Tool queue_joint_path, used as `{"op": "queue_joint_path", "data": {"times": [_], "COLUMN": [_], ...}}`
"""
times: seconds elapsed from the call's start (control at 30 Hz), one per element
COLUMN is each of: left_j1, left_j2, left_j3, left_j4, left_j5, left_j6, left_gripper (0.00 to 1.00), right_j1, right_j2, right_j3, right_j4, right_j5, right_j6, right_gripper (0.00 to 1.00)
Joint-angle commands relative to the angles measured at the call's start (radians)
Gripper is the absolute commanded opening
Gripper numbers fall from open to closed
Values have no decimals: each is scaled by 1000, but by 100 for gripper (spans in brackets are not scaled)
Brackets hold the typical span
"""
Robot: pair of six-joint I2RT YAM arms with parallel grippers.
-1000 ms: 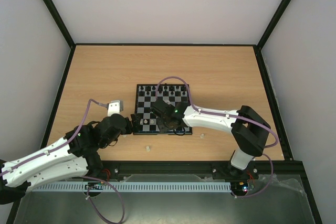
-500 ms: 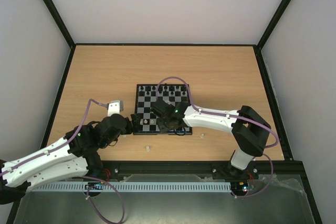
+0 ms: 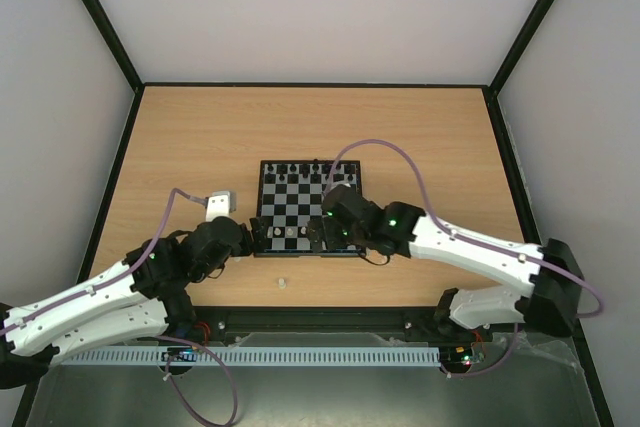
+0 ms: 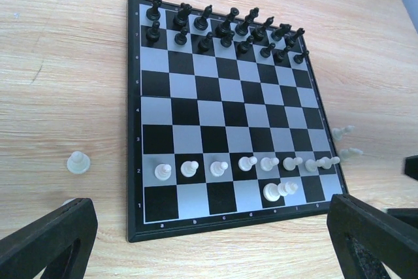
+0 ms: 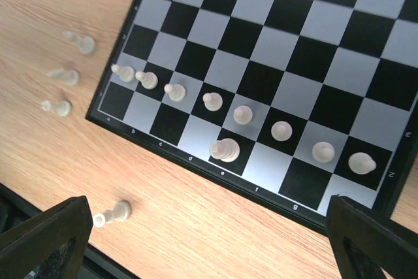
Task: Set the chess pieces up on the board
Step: Pick up the chess piece at the center of the board.
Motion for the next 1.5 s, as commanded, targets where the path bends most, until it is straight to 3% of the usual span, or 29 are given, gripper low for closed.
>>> {"op": "queue_joint_path", "data": {"times": [0.0,0.37,1.03,1.47], "left_j1": [-2,-5,-7,-10], "left_j2": [37,79,312,414], "left_j3": [26,24,56,52], "left_j4": [-18,-47,-63,-48], "left_j5": [-7,-12,113,105], "left_j6": [16,-29,-161,-200], "left_gripper": [99,100,99,100], "right_j1": [-2,-3,-3,-2], "right_j2": [-105,-369,-492,-530], "right_j3": [-66,-188,-349,-364], "right_j4": [-36,14,216,221], "right_j5": [51,233,288,302], "right_j6": [9,-79,-104,-65], "right_gripper": [99,99,99,99]}}
